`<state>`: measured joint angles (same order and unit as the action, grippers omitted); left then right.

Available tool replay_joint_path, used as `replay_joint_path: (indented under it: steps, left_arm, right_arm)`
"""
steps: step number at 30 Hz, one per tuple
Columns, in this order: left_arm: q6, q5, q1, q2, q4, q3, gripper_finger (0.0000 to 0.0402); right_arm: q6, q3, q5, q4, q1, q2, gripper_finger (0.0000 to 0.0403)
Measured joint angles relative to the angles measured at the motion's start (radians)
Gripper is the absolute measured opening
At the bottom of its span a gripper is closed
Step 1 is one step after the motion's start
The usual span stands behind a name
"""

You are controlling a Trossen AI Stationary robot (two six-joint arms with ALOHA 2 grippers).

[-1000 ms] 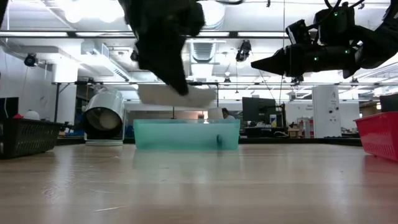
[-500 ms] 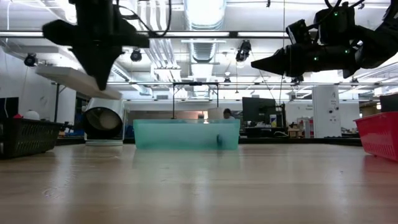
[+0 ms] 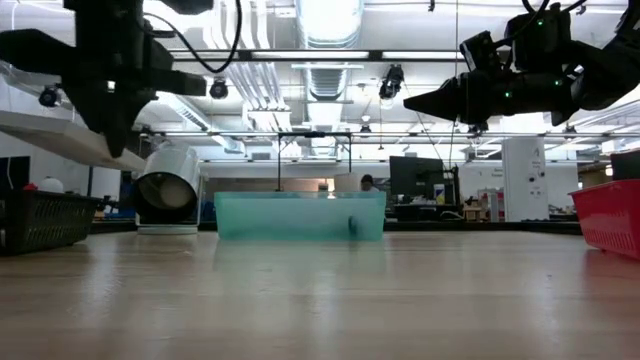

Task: Pick and place items into bin
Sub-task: Put the white card reader box into the black bin

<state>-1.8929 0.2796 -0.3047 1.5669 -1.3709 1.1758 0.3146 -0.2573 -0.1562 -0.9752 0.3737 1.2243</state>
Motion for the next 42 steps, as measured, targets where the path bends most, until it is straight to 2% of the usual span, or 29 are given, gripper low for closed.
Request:
replay_joint_path:
  steps: [6, 11, 16, 19, 24, 42]
  left_arm:
    - [-0.084, 0.0, -0.04, 0.0, -0.006, -0.022, 0.0011]
    - [-0.176, 0.015, -0.077, 0.0, -0.085, -0.036, 0.0011]
    - [-0.275, 0.029, -0.112, 0.0, -0.051, -0.09, 0.0011]
    - [-0.298, 0.031, -0.116, 0.001, 0.014, -0.127, 0.0011]
    - [-0.302, 0.032, -0.116, 0.001, 0.024, -0.168, 0.0011]
    - [-0.323, 0.007, -0.117, 0.001, 0.025, -0.169, 0.0011]
  right_arm:
    - [0.0, 0.0, 0.0, 0.0, 0.0, 0.0, 0.0066]
    - [0.0, 0.0, 0.0, 0.0, 0.0, 0.0, 0.0066]
    - [0.0, 0.0, 0.0, 0.0, 0.0, 0.0, 0.0066]
    - [0.0, 0.0, 0.0, 0.0, 0.0, 0.0, 0.0066]
    - [0.001, 0.0, 0.0, 0.0, 0.0, 0.0, 0.0066]
    - [0.004, 0.0, 0.0, 0.0, 0.0, 0.001, 0.0066]
